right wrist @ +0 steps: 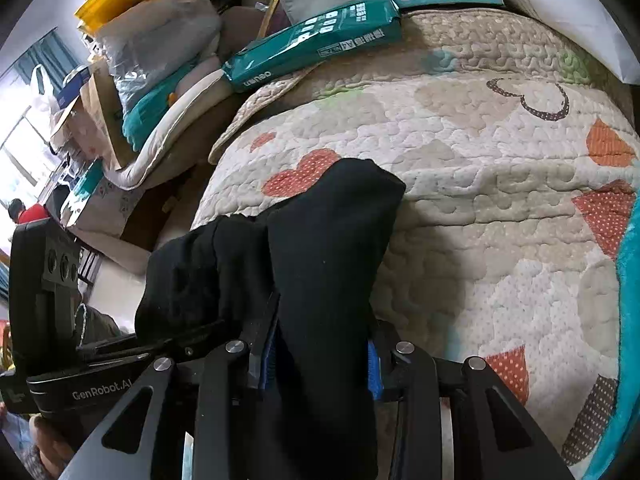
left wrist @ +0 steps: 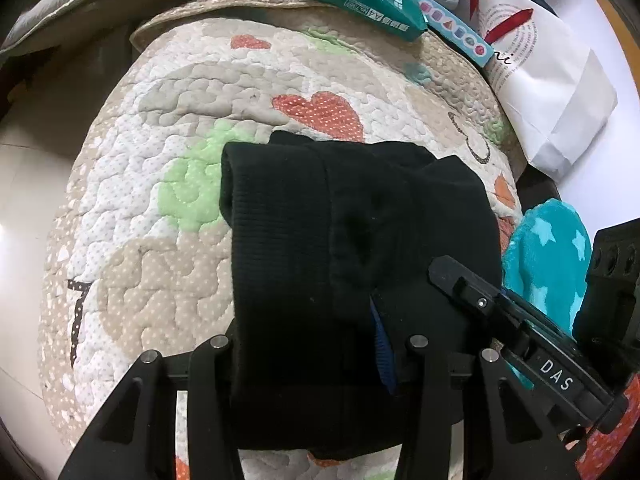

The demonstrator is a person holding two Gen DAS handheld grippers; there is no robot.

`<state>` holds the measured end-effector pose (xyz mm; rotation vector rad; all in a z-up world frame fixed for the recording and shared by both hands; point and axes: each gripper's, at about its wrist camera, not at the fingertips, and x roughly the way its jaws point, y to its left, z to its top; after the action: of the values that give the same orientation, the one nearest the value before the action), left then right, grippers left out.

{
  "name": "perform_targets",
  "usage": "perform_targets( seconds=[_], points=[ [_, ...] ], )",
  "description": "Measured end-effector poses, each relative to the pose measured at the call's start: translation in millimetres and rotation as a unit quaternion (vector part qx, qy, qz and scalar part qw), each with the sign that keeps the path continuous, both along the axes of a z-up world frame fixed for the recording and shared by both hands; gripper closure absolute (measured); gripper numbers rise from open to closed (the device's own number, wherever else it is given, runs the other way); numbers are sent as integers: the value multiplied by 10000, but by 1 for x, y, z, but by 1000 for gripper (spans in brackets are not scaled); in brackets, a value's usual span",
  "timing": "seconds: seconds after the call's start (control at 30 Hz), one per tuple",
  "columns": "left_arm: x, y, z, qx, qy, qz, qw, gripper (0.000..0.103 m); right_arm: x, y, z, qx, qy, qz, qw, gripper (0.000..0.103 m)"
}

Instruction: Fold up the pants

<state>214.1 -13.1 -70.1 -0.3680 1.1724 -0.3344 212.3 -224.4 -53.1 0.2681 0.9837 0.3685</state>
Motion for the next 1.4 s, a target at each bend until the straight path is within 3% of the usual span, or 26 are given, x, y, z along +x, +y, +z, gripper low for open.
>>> perform_targets(
  seconds=[0.1,0.23,0.37,0.57,0.67,0.73,0.83,0.87,0.93,1.07,1.17,1.2,1.23,1.3,1.4],
  points=[
    [1,3,-4,-1,37,42,10000,52,2,-1,-7,-8,72,-65,10000,59],
    [-7,16,-4,-294,175,137,9993,48,0,-17,-10,338,225,-467,9981,39],
    [-17,36,15,-352,-46,157,9992,44,-9,-33,3,460,129,-745,9961,38],
    [9,62,18,-369,92,1013,9941,42,-44,-25,5,272,328,-783,9960,38],
    [29,57,1,177,398,1307,9905,42,-62,-15,-12,-22,619,-749,9953,37],
    [38,48,-10,541,531,1318,9884,42,-66,-9,-26,-264,722,-673,9948,32],
    [42,35,-6,1255,237,1285,9834,37,-63,-14,-38,-139,818,-816,9932,20],
    [43,31,-3,1450,148,1228,9817,37,-61,-16,-39,-78,837,-841,9929,20],
    [43,30,1,1482,109,1099,9828,37,-61,-18,-34,-21,778,-858,9933,20],
    [31,55,9,648,310,1099,9914,37,-68,-32,-2,-20,35,-1214,9926,20],
    [2,74,14,558,215,1131,9918,37,-58,-39,22,113,-418,-1285,9908,21],
    [-10,77,16,553,157,1136,9919,37,-50,-34,28,130,-493,-1116,9924,28],
    [-21,81,16,533,128,1141,9920,36,-44,-29,33,88,-568,-955,9938,44],
    [-45,87,12,437,120,1155,9923,36,-26,-17,34,-4,-583,-725,9957,60],
    [-67,88,4,394,132,1144,9926,36,16,-6,8,-236,-79,-681,9974,60]
  ],
)
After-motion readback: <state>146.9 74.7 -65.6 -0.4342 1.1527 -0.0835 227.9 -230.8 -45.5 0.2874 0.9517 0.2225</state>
